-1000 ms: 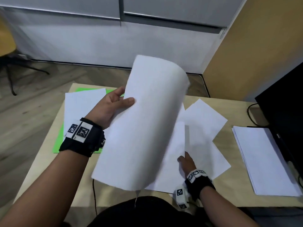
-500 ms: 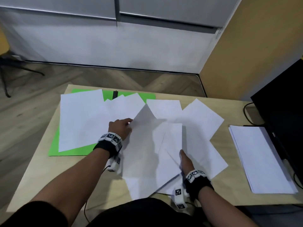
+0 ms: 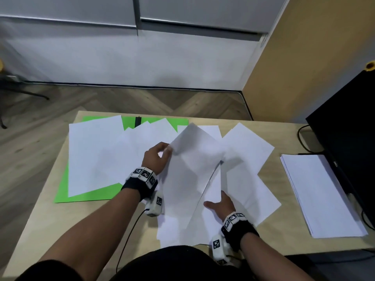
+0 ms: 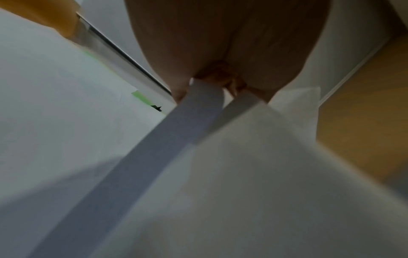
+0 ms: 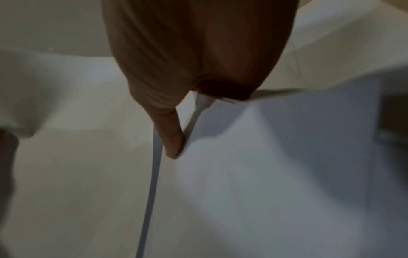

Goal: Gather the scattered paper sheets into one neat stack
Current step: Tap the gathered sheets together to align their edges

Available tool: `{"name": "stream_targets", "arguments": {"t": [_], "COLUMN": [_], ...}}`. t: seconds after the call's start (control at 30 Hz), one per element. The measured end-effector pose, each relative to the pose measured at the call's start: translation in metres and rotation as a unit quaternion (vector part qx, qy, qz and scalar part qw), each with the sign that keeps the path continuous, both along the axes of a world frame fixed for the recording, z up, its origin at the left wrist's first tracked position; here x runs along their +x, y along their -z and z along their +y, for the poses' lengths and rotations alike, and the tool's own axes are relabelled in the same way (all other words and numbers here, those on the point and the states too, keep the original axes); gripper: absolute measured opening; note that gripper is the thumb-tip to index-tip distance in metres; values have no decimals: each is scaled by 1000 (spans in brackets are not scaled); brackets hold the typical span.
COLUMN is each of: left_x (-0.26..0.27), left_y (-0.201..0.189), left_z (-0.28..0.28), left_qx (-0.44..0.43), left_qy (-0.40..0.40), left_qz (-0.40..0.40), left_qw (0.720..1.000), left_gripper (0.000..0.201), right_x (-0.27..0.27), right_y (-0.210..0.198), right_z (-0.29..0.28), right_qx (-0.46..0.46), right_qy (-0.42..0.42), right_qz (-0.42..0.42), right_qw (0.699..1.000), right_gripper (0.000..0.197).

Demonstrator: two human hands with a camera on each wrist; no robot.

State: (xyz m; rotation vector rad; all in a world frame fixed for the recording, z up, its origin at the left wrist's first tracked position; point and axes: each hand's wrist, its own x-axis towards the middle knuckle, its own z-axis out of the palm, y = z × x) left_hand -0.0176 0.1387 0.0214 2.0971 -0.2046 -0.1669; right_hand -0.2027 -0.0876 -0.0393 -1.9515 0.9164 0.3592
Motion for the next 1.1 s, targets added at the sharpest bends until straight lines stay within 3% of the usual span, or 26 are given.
{"name": "stream_targets", "arguments": {"t": [0.13, 0.2, 0.27, 0.37, 0.47, 0.57, 0.7, 0.77, 0.87, 1.0, 1.1], "left_x": [3, 3, 1, -8, -23, -39, -54, -59, -65, -66, -57], "left_y": [6, 10, 18, 34, 39, 40, 49, 50, 49, 45, 21], "left_z": [17, 33, 48, 62, 57, 37, 10, -2, -6, 4, 5], "left_qx": [-29, -13, 20, 64, 81, 141, 267, 301, 330, 243, 40], "left_qy": [-165, -235, -253, -203, -149, -89, 26, 72, 75, -1, -65], "left_qz": [-36, 16, 89, 189, 210, 189, 143, 128, 129, 193, 221], "left_qw": [985, 972, 963, 959, 963, 968, 953, 942, 932, 951, 972], "left_gripper": [28, 25, 23, 21, 18, 24, 40, 42, 52, 71, 51], "right_x": [2, 3, 4, 5, 5, 6, 7, 7, 7, 5, 8], "right_y": [-8, -9, -7, -6, -11, -17, -22, -20, -23, -28, -45], "right_z": [0, 1, 0, -2, 1, 7, 6, 5, 4, 7, 11], "right_qx": [11, 16, 19, 12, 9, 20, 33, 15, 14, 64, 78], "right_qy": [5, 5, 14, 14, 12, 17, 26, -3, -25, 52, 56], "right_qz": [4, 10, 21, 21, 19, 28, 18, 27, 22, -44, -75], "right_qw": [1000, 1000, 999, 1000, 1000, 999, 999, 1000, 999, 996, 993], "right_gripper": [42, 46, 50, 29, 15, 47, 62, 53, 40, 14, 11]}}
